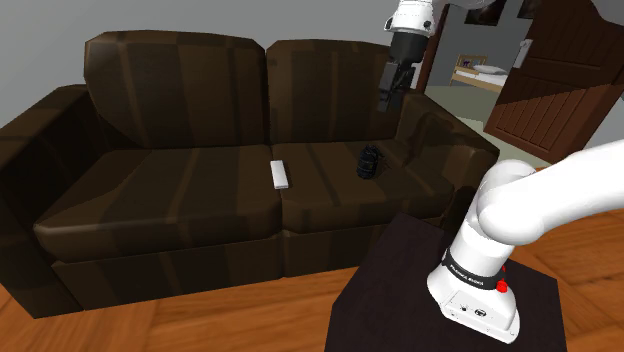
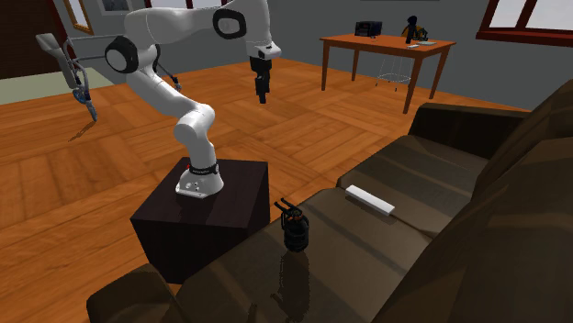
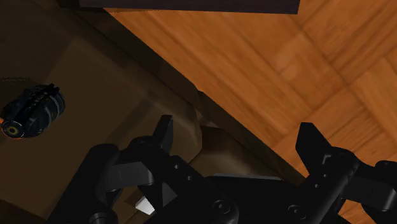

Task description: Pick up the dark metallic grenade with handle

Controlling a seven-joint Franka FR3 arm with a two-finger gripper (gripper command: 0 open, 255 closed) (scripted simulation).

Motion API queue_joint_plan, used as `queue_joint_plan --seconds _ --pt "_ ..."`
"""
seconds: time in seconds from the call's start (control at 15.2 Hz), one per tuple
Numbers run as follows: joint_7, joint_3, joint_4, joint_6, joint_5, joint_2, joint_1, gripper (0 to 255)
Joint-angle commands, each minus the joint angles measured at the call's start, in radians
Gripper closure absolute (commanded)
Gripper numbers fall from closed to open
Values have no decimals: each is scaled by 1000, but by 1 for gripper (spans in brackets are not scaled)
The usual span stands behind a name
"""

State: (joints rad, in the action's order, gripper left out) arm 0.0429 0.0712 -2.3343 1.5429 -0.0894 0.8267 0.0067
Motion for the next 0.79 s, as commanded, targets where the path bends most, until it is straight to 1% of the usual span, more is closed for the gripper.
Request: queue_joint_plan --seconds 0.0,0.33,0.73 --pt "0 0 0 0 0 0 0 0" --pt "-24 32 -54 136 38 -87 -54 0" --pt "-55 76 -90 296 79 -217 -118 0"
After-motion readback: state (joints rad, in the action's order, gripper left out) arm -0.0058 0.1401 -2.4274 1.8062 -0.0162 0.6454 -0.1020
